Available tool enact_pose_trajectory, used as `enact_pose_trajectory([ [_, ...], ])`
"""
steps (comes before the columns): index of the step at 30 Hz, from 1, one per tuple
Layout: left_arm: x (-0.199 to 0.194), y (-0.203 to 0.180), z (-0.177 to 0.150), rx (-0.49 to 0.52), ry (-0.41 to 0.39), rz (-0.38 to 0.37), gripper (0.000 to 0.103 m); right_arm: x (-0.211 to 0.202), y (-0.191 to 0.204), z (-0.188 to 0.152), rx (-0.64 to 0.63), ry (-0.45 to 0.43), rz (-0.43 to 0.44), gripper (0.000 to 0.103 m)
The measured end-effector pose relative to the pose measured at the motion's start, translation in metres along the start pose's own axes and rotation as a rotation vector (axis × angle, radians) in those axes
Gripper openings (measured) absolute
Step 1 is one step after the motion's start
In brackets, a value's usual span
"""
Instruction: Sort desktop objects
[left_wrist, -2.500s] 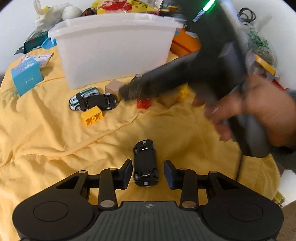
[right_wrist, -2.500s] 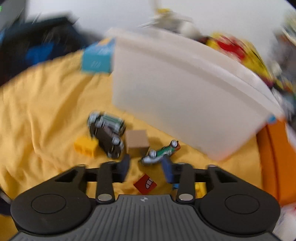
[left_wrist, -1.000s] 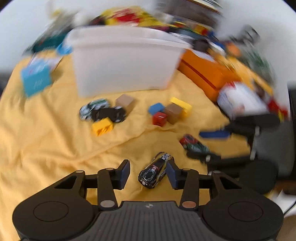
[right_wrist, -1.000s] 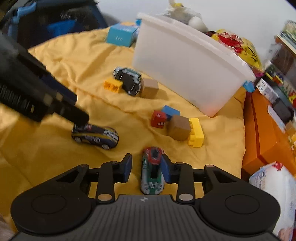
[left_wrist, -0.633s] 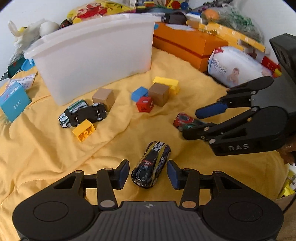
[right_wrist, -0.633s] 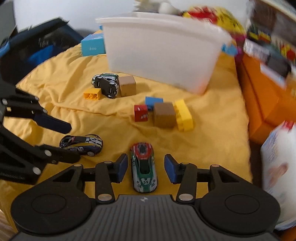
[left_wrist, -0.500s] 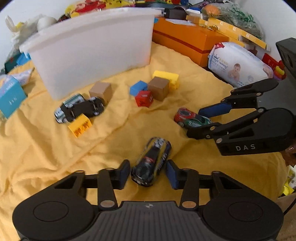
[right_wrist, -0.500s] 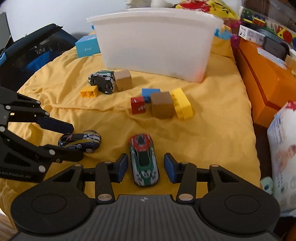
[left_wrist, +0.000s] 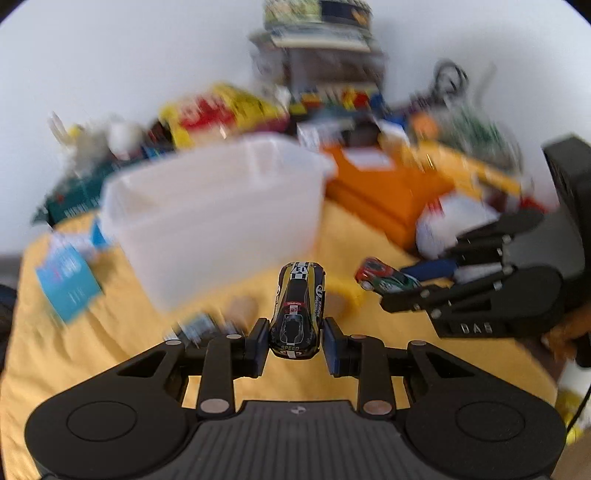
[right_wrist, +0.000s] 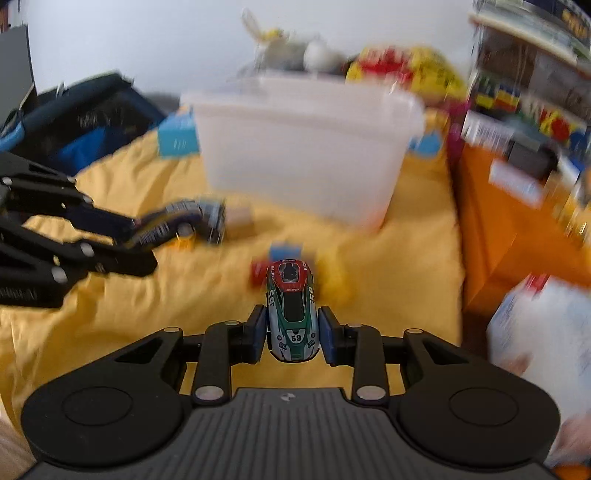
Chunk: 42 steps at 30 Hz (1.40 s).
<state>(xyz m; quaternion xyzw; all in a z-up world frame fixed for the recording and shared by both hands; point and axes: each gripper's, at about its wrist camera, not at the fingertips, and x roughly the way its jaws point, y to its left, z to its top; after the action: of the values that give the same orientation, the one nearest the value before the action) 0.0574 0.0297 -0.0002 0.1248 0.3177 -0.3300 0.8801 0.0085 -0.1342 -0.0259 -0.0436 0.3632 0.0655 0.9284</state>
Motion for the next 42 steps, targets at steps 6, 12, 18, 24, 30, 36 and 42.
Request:
enact_pose_trajectory([
  [6, -0.006, 0.032, 0.072, -0.022, -0.130, 0.063, 0.034, -0.012, -0.017, 0.067, 0.013, -0.122, -0.056, 0.033],
  [12, 0.012, 0.059, 0.124, -0.014, -0.195, 0.134, 0.034, -0.001, -0.031, 0.131, 0.036, -0.212, -0.090, 0.034],
  [18, 0.069, 0.083, 0.147, -0.063, -0.138, 0.193, 0.034, 0.045, -0.039, 0.166, 0.058, -0.190, -0.129, 0.034],
  [24, 0.108, 0.093, 0.129, -0.089, -0.043, 0.172, 0.034, 0.099, -0.038, 0.165, 0.066, -0.067, -0.135, 0.035],
  [30, 0.087, 0.083, 0.123, -0.060, -0.087, 0.187, 0.046, 0.083, -0.029, 0.156, 0.045, -0.118, -0.126, 0.043],
  [36, 0.049, 0.067, 0.106, -0.083, -0.129, 0.161, 0.051, 0.049, -0.029, 0.140, 0.057, -0.157, -0.062, 0.055],
  [42, 0.035, 0.037, 0.055, -0.154, -0.065, 0.152, 0.054, 0.029, -0.037, 0.096, 0.163, -0.119, -0.003, 0.056],
])
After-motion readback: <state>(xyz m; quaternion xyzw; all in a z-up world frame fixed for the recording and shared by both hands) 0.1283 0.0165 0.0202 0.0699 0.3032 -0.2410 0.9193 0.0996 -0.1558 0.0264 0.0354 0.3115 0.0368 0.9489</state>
